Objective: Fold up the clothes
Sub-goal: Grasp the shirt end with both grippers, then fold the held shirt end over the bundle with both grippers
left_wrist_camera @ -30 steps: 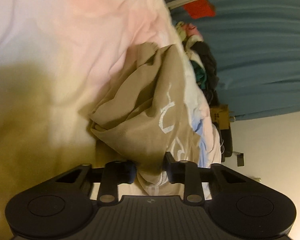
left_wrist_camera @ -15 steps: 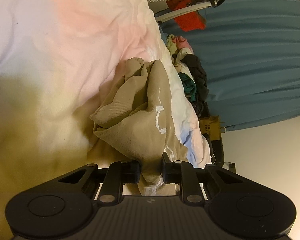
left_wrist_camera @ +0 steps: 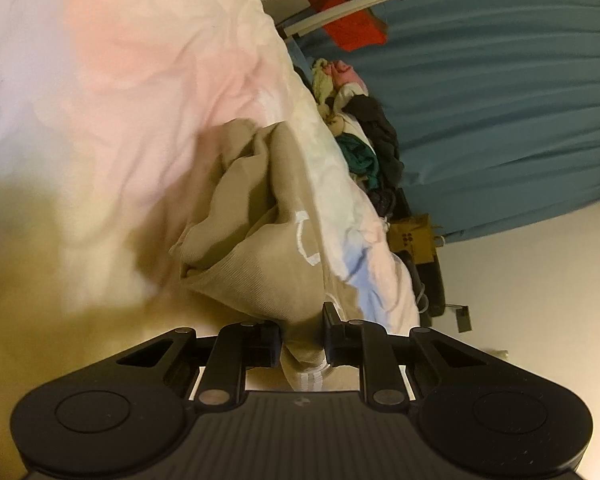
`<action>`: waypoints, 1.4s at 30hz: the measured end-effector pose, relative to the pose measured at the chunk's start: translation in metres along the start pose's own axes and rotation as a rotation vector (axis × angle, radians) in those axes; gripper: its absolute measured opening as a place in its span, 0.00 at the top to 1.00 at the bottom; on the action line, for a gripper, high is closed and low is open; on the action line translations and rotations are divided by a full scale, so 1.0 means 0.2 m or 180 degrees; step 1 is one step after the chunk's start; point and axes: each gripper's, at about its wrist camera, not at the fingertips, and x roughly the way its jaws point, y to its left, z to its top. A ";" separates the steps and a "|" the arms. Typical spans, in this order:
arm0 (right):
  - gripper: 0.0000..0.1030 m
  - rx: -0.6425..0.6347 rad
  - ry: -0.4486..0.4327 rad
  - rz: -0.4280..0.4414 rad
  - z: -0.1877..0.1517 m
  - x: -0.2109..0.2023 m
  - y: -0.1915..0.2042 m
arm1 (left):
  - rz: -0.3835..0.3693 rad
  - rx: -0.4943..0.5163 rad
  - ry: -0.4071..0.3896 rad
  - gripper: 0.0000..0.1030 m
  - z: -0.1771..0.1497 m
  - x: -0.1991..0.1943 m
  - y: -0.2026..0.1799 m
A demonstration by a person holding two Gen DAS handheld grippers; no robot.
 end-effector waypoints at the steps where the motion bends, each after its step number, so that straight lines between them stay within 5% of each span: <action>1: 0.82 -0.0011 -0.0032 0.0037 0.02 -0.04 0.02 | -0.0043 -0.0026 0.0044 0.80 0.00 -0.02 -0.04; 5: 0.82 -0.0055 -0.0159 0.0186 0.10 -0.20 0.11 | -0.0206 0.0061 0.0326 0.80 -0.02 -0.04 -0.25; 11: 0.82 -0.0078 -0.0386 0.0206 0.35 -0.40 0.22 | -0.0062 0.0301 0.1003 0.80 -0.05 0.17 -0.64; 22: 0.83 -0.0403 -0.1107 -0.0016 1.16 -0.03 0.53 | -0.0012 0.0625 0.0893 0.80 0.14 1.21 -1.47; 27: 0.83 -0.0695 -0.1466 -0.0014 1.43 0.13 0.52 | -0.0242 0.0800 0.0747 0.79 0.12 1.65 -1.59; 32: 0.83 -0.0780 -0.1375 -0.0223 1.47 0.29 0.15 | -0.0209 0.1155 0.0685 0.80 -0.03 1.86 -1.34; 38: 0.83 -0.0500 -0.1079 -0.0511 1.26 0.29 -0.31 | 0.0030 0.1576 0.0863 0.81 -0.25 1.80 -0.89; 42: 0.82 -0.0302 -0.0895 -0.0612 1.18 0.27 -0.45 | 0.0153 0.1917 0.0855 0.71 -0.31 1.78 -0.80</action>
